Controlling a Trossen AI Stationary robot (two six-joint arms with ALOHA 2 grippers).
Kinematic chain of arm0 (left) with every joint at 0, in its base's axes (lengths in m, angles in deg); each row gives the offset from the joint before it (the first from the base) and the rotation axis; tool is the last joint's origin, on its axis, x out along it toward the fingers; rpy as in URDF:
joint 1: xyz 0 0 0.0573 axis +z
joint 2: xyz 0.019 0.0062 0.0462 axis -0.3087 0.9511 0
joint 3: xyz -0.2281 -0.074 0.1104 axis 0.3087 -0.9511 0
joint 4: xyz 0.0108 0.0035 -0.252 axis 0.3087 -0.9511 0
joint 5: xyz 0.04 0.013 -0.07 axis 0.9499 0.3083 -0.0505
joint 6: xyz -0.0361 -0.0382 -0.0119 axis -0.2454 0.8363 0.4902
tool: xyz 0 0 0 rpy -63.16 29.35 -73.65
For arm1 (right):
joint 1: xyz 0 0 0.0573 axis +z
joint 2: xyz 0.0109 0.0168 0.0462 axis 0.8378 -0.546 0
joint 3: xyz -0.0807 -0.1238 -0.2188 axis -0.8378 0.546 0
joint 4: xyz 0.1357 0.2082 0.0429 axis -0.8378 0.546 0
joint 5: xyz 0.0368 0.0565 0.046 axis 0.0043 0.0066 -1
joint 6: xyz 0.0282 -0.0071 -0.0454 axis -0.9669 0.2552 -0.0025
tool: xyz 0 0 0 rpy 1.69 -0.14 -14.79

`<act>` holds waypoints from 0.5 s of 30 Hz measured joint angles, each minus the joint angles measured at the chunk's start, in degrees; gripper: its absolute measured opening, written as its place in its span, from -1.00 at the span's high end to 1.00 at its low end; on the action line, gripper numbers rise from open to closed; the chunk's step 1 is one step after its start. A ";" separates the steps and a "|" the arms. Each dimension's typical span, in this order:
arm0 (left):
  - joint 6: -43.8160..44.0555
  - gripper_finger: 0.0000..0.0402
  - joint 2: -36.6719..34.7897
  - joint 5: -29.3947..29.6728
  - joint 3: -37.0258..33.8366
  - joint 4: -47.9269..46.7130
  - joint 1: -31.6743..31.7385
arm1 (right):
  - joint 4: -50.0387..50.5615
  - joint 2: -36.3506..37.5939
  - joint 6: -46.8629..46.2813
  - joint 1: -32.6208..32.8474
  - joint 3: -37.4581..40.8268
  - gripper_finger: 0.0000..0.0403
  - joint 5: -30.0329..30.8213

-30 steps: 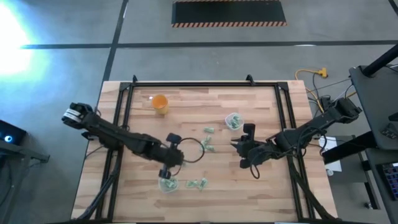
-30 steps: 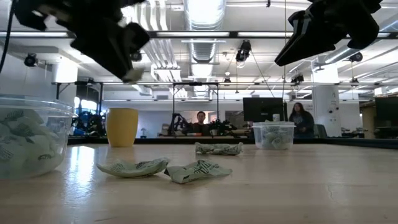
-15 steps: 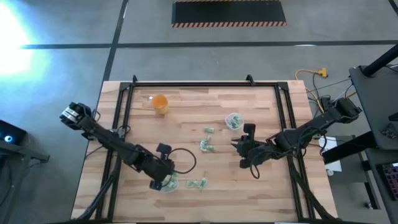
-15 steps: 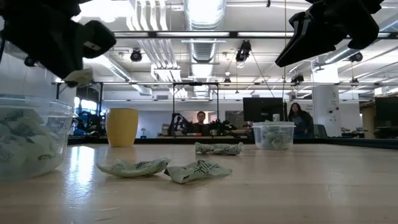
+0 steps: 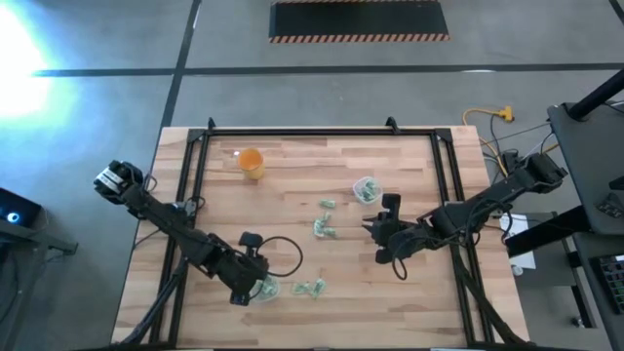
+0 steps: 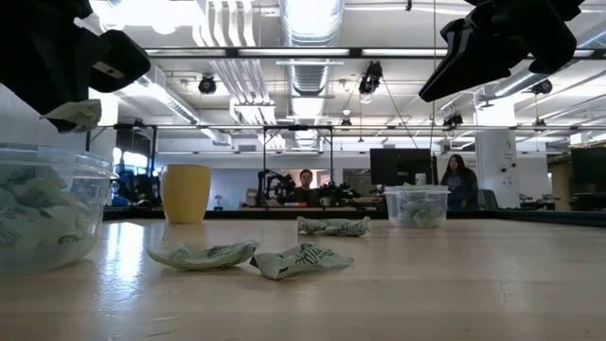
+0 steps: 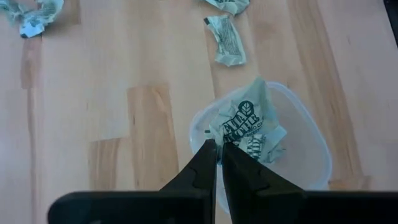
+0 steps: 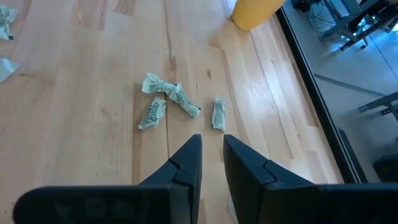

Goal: Pick and place Stevia / Truvia into bins
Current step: Put the green stevia packet into the bottom transparent container

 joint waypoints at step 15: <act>2.77 0.99 5.77 -4.42 0.17 1.37 -0.35 | -0.09 0.00 -0.48 0.00 0.00 0.72 0.00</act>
